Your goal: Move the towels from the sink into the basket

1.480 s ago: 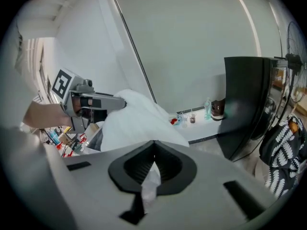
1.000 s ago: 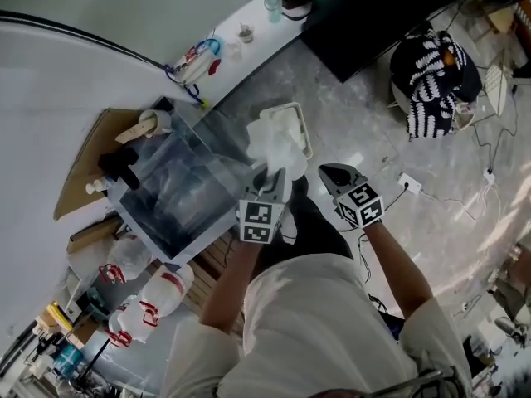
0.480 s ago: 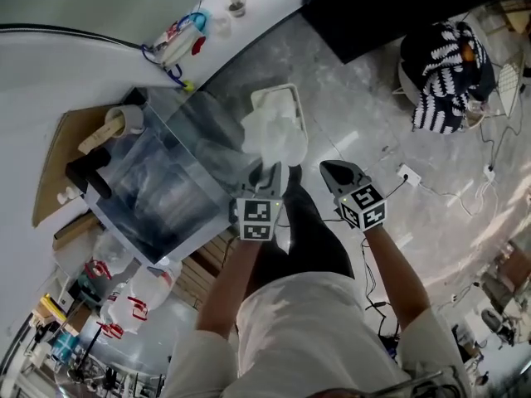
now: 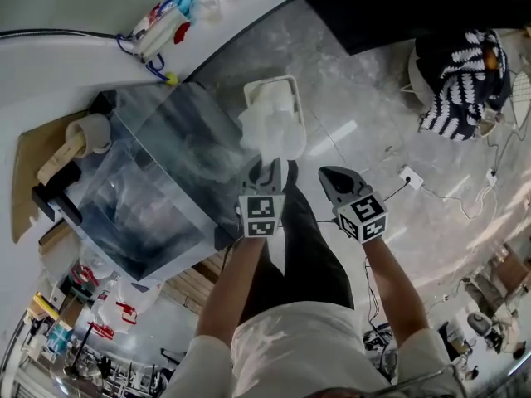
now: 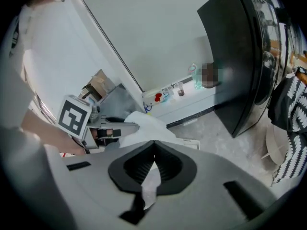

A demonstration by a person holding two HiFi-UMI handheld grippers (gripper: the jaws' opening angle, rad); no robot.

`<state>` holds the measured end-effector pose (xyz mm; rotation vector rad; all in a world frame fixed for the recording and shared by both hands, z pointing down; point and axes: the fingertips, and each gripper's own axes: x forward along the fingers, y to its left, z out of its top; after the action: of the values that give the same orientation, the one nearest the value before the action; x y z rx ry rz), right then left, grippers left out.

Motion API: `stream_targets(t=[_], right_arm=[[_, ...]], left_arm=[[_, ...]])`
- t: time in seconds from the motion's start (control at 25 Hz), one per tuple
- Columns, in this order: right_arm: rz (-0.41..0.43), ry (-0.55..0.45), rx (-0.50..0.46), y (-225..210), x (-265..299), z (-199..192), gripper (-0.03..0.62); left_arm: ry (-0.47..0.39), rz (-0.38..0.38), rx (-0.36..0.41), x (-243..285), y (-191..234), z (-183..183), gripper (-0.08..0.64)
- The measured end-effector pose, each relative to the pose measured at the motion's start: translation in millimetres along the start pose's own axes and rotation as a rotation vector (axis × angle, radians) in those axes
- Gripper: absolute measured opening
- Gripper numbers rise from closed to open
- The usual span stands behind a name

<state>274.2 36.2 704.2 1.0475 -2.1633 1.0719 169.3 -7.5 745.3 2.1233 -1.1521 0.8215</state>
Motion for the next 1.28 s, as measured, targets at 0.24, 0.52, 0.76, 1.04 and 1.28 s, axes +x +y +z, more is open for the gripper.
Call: stream_targets(t=[0.24,0.52,0.76,1.04,1.28], right_arm=[[-0.006,-0.014,0.033,-27,40,-19,0.003],[-0.011,-0.026,0.089,-50,76,-41,0.003],[-0.002,-0.009,0.085,-60,101,-61,0.003],[0.002,0.006,0.100,-67,110,-85,0.003],[-0.009,0.008,0.107,-75,104,-91,0.003]], left_arm=[[0.032,0.021,-0.012,51,13,-35,0.072],[0.074,0.072,-0.092,99,26,-81,0.072],[0.096,0.095,-0.128,140,39,-109,0.072],[0.114,0.105,-0.145,173,45,-124,0.081],[0.089,0.116,-0.134,175,39,-120,0.210]])
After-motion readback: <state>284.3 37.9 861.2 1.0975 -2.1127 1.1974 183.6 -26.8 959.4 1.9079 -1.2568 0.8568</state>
